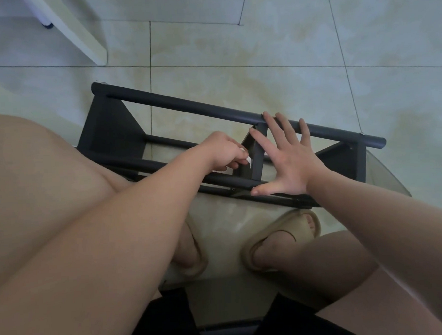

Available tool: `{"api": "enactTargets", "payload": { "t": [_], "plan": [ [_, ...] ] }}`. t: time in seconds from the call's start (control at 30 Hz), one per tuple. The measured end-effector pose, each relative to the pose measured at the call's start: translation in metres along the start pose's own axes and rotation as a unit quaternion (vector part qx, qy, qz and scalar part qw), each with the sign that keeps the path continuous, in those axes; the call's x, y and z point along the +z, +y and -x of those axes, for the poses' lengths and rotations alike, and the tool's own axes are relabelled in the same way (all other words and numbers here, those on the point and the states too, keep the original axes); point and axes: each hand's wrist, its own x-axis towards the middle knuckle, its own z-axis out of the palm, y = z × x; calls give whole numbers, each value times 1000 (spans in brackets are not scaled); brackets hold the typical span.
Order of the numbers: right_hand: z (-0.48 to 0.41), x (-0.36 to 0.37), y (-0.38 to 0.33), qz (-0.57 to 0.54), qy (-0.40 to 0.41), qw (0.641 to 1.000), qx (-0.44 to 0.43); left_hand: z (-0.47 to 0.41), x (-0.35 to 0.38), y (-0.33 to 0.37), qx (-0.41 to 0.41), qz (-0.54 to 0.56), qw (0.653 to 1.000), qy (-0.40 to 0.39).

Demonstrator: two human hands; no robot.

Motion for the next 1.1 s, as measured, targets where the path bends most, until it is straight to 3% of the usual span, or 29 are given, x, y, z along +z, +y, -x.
{"api": "enactTargets", "payload": {
  "t": [0.33, 0.8, 1.1],
  "plan": [
    [0, 2, 1, -2, 0, 1000, 0, -2, 4, -1, 27, 29, 999, 34],
    [1, 1, 0, 3, -3, 1000, 4, 2, 10, 1, 38, -32, 999, 8],
    [1, 0, 0, -4, -1, 1000, 1, 0, 8, 1, 26, -16, 1000, 10]
  ]
}}
